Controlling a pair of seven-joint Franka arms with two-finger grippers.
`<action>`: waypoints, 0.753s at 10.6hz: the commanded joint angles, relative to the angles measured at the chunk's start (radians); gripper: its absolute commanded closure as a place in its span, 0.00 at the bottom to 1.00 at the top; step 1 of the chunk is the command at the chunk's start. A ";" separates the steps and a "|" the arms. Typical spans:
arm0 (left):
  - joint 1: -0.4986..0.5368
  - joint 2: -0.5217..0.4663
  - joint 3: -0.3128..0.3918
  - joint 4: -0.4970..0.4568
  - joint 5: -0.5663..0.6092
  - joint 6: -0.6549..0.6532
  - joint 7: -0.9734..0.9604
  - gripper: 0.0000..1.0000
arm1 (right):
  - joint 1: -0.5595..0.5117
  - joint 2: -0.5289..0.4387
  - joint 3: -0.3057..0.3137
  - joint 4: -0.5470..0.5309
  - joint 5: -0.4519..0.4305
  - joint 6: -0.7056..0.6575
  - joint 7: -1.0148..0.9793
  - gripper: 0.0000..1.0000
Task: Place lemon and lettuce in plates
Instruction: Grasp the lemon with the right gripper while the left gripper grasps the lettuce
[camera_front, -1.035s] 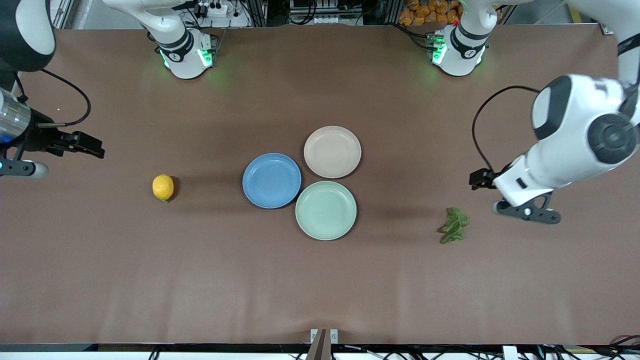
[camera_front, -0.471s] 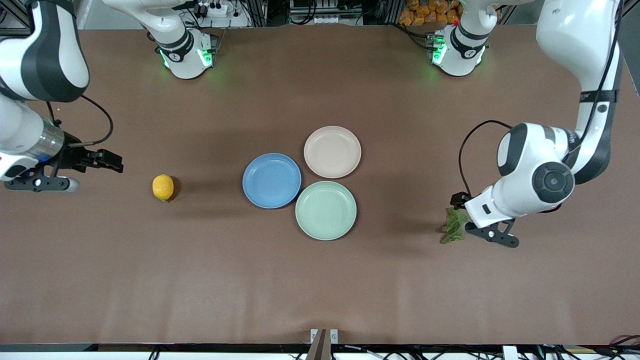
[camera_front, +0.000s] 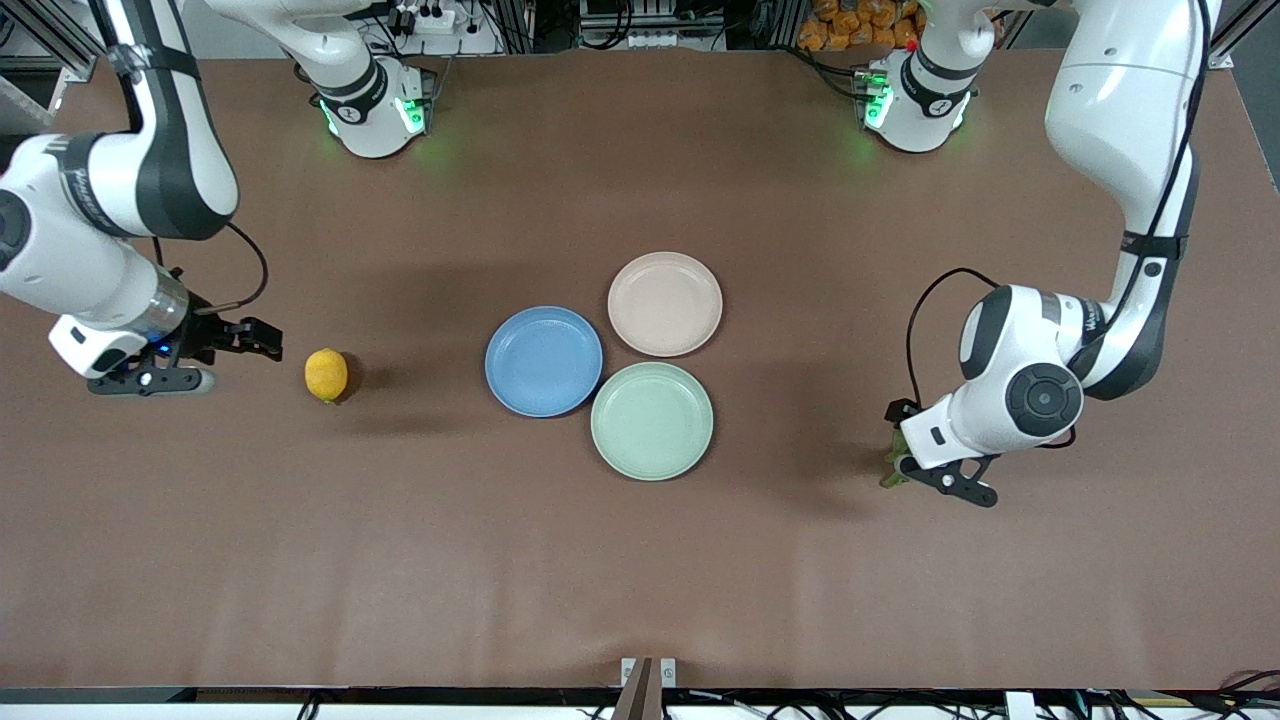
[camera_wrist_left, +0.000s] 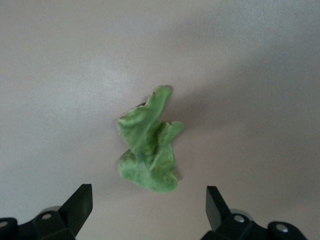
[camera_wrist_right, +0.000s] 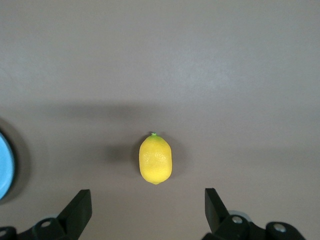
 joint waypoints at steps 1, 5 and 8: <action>0.003 0.043 -0.001 0.013 0.019 0.031 0.021 0.00 | -0.010 -0.007 0.002 -0.077 0.020 0.078 -0.030 0.00; 0.003 0.080 0.000 0.013 0.021 0.055 0.023 0.00 | -0.010 0.032 0.003 -0.200 0.020 0.277 -0.030 0.00; 0.003 0.115 0.000 0.027 0.019 0.070 0.023 0.00 | -0.010 0.072 0.005 -0.224 0.020 0.337 -0.028 0.00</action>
